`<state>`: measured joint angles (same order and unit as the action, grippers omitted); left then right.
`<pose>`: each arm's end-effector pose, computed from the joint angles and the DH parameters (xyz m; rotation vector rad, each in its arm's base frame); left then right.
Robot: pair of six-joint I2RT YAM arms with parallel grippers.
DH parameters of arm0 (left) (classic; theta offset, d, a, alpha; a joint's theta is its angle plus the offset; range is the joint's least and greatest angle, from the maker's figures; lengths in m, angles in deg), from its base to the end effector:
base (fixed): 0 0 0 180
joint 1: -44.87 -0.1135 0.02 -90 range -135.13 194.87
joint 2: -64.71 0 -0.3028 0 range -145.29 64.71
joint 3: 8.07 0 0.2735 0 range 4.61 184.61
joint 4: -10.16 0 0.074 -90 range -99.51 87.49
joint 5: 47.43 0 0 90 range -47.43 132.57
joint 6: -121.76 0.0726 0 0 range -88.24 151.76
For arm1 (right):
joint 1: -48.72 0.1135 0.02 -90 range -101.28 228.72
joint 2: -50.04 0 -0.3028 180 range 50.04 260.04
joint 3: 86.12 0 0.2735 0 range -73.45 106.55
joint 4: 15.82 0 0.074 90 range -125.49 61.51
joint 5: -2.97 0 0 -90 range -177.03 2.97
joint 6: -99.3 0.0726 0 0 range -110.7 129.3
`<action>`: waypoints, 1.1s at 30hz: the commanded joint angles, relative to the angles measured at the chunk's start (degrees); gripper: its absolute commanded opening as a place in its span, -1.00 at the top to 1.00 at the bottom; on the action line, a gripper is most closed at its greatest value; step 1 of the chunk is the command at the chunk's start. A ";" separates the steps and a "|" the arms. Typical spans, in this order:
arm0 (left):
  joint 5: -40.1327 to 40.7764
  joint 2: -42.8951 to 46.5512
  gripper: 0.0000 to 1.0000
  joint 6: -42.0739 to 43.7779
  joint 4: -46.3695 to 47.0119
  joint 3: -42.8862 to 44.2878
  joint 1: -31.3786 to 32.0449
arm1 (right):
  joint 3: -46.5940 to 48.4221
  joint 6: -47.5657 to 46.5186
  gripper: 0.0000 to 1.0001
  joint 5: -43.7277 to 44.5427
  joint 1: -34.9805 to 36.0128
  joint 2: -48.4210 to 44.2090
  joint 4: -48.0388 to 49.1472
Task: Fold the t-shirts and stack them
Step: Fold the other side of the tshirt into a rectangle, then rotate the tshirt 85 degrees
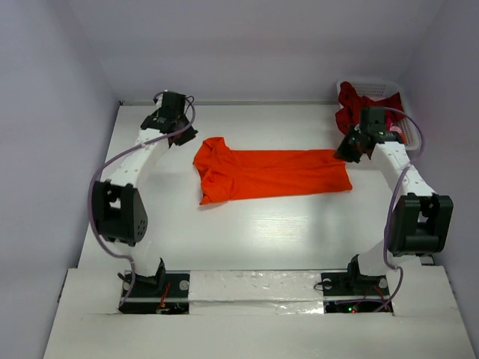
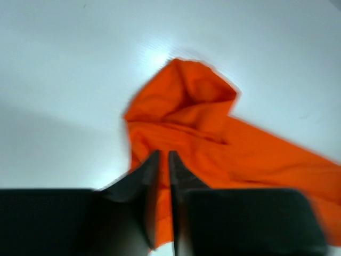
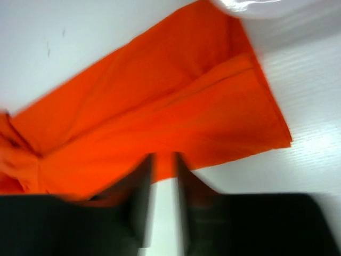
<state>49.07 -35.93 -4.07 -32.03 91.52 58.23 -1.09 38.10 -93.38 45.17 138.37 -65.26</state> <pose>0.4454 -0.0973 0.3060 -0.5118 2.2820 -0.3000 0.3725 -0.0151 0.2841 0.6546 2.4255 0.3210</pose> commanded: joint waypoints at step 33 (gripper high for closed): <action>-8.79 -8.94 1.00 -8.55 13.00 -14.23 12.30 | 14.57 -3.05 1.00 0.29 15.33 26.63 -3.22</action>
<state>38.97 -43.12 -12.25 -19.53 75.52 70.27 13.38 34.65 -93.05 60.12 164.97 -69.59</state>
